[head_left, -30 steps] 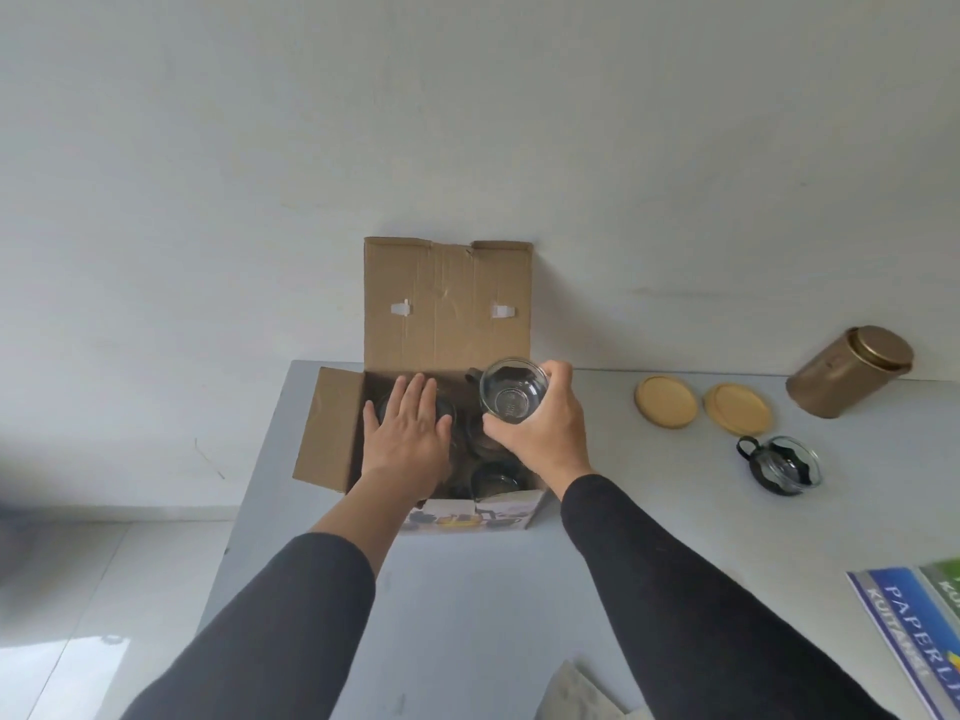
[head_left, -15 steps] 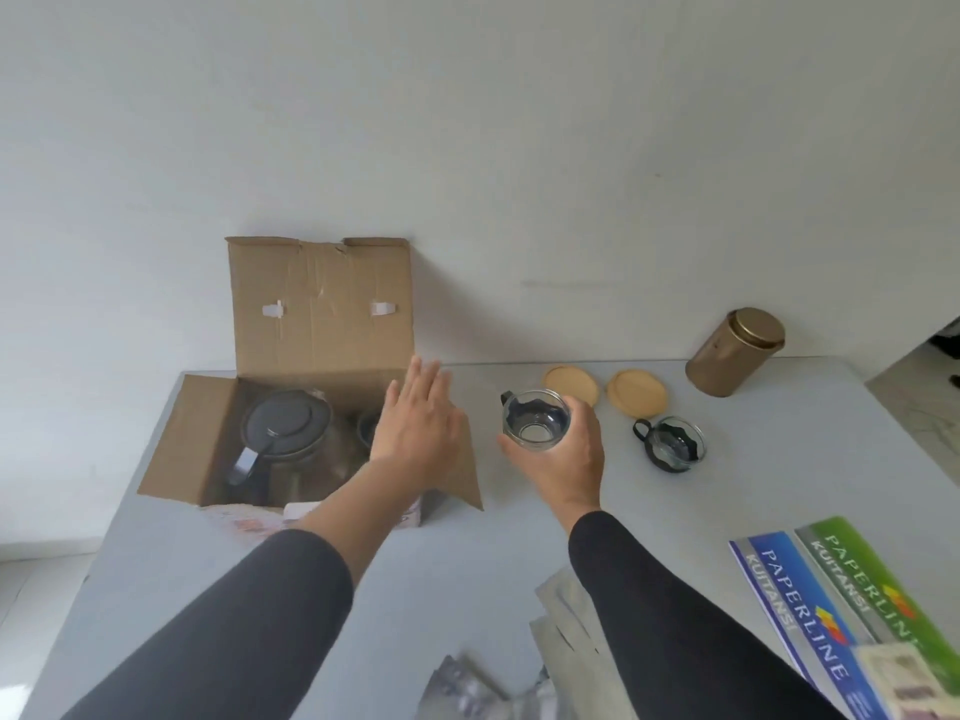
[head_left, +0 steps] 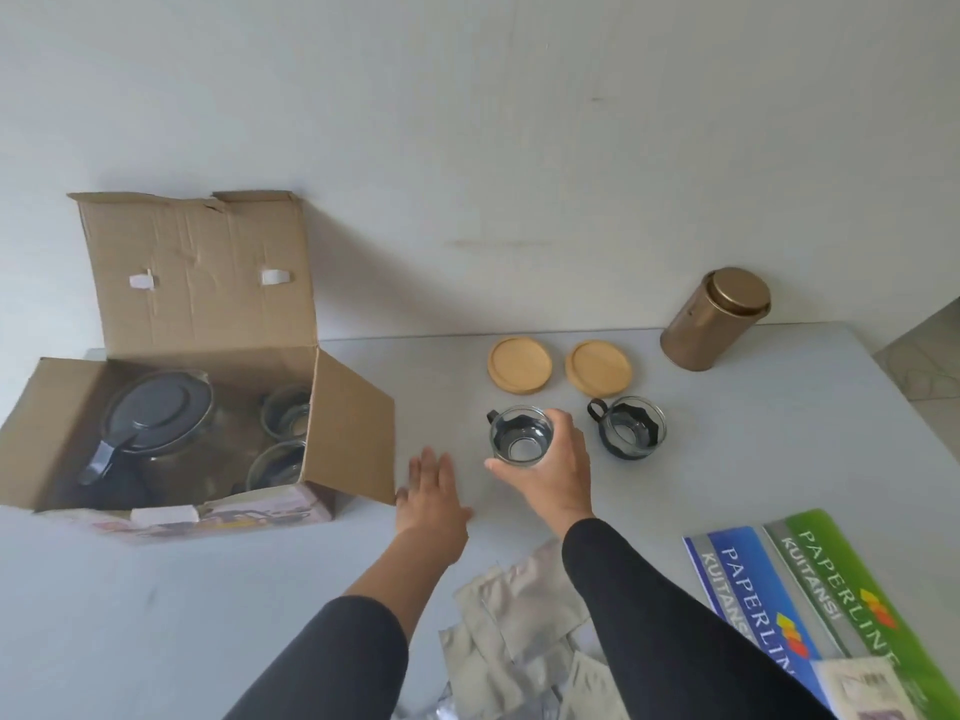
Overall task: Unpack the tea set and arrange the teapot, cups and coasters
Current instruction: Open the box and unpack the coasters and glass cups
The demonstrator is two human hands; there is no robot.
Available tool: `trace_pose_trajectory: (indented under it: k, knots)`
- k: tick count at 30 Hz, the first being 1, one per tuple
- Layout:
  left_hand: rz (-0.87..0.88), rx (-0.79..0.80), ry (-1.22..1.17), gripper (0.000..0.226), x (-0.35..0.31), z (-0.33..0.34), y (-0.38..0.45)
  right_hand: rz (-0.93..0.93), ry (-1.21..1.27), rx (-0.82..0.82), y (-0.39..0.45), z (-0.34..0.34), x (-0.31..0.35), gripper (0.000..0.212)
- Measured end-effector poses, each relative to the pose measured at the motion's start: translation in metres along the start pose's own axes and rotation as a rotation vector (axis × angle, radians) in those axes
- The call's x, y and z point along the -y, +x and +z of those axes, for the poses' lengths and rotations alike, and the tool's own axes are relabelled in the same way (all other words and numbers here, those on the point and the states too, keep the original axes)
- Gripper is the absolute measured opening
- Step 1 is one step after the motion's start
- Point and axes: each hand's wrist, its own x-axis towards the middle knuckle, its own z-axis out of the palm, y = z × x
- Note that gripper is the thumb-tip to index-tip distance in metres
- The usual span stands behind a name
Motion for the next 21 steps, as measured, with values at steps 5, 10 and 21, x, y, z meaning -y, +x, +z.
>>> trace_pose_trajectory:
  k: [5, 10, 21]
  knots:
    - [-0.038, 0.077, 0.075, 0.081, -0.004, -0.007, 0.014, 0.019, -0.004, -0.003, 0.012, 0.000, -0.010, 0.087]
    - [-0.076, 0.085, 0.117, 0.084, -0.010, -0.008, 0.019, 0.029, 0.011, 0.005, 0.020, 0.002, -0.015, 0.087]
    - [-0.087, 0.087, 0.136, 0.085, -0.009, -0.006, 0.019, 0.003, -0.024, 0.072, 0.021, -0.004, -0.022, 0.095]
